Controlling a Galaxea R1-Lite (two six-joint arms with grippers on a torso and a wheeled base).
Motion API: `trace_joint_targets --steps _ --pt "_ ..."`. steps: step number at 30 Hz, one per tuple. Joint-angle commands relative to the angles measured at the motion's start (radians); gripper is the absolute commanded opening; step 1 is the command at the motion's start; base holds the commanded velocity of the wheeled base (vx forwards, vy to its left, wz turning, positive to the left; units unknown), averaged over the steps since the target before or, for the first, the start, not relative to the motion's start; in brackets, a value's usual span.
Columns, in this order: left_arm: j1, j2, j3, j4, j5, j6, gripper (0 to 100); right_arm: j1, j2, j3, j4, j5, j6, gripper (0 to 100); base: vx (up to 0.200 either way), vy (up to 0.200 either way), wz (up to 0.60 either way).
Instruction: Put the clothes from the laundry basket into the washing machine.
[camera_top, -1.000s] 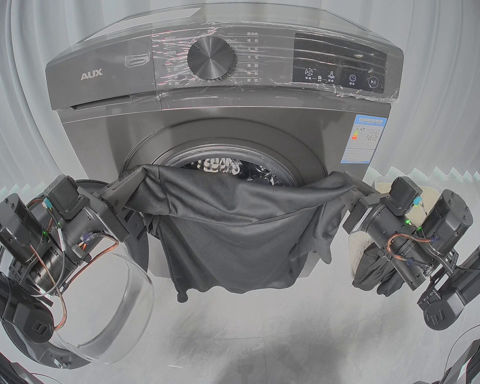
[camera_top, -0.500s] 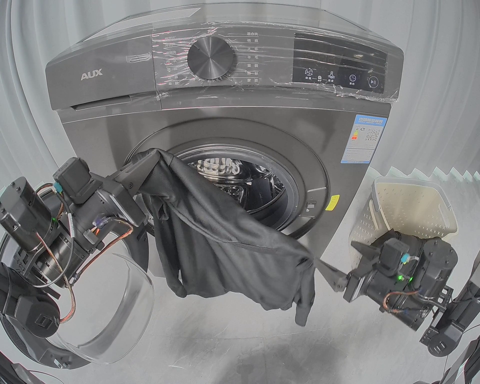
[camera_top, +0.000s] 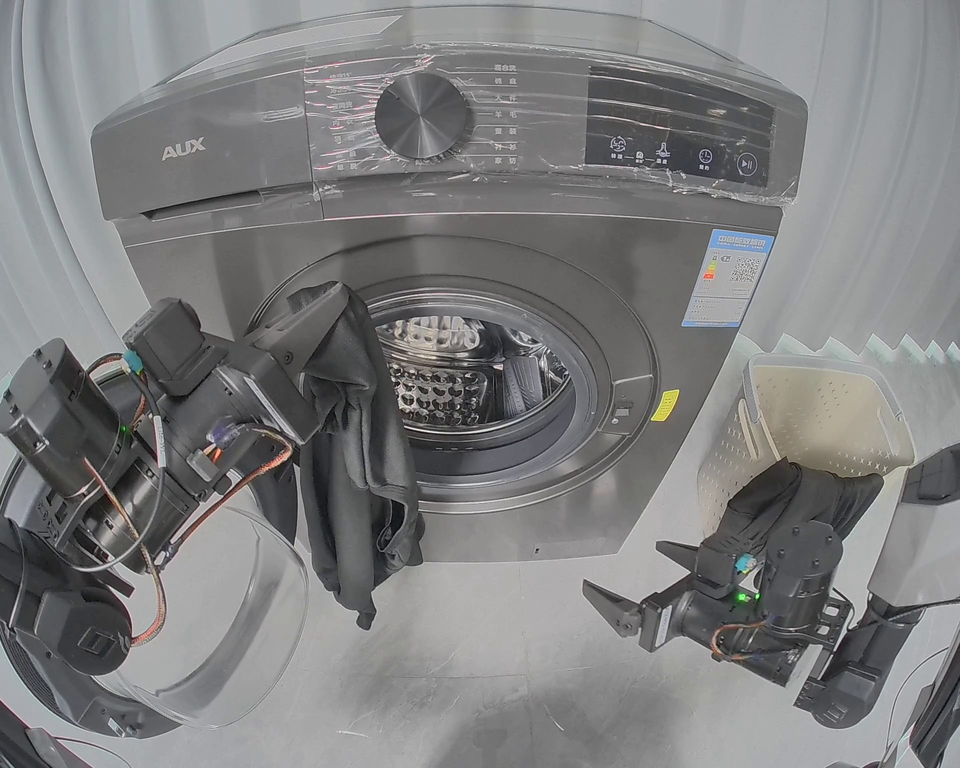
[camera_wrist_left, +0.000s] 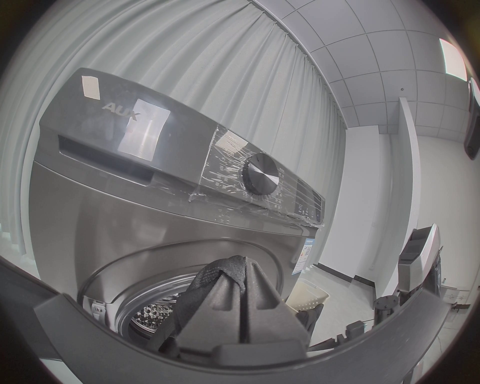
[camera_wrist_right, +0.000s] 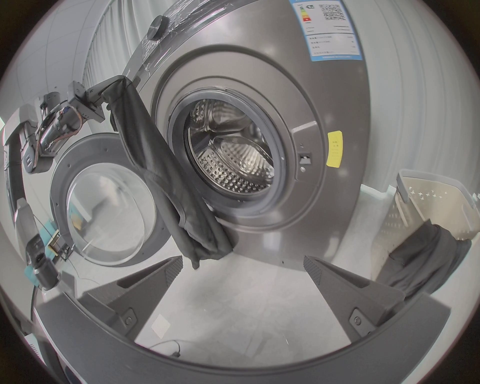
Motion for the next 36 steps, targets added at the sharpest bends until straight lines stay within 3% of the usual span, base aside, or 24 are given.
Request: trace_joint_targets --steps 1,4,10,22,36 --pt "-0.055 0.003 -0.003 0.002 -0.002 -0.011 0 0.041 0.08 -0.151 0.01 0.001 0.007 100 0.0 0.0 0.0" --pt "-0.072 0.02 -0.004 0.002 -0.001 -0.009 0 0.061 0.101 -0.227 0.02 0.003 0.033 100 0.0 0.0 0.0" --pt "-0.105 0.058 -0.035 0.002 0.001 -0.002 0 0.067 0.199 -0.35 0.022 0.004 0.032 100 0.0 0.0 0.0" --pt "-0.127 0.112 -0.067 -0.006 0.001 0.0 0 0.084 0.288 -0.451 0.02 0.06 0.024 100 0.0 0.0 0.0" --pt "-0.127 0.114 -0.087 -0.001 0.015 0.004 0 0.079 0.386 -0.632 0.103 0.05 -0.007 100 0.0 0.0 0.0"
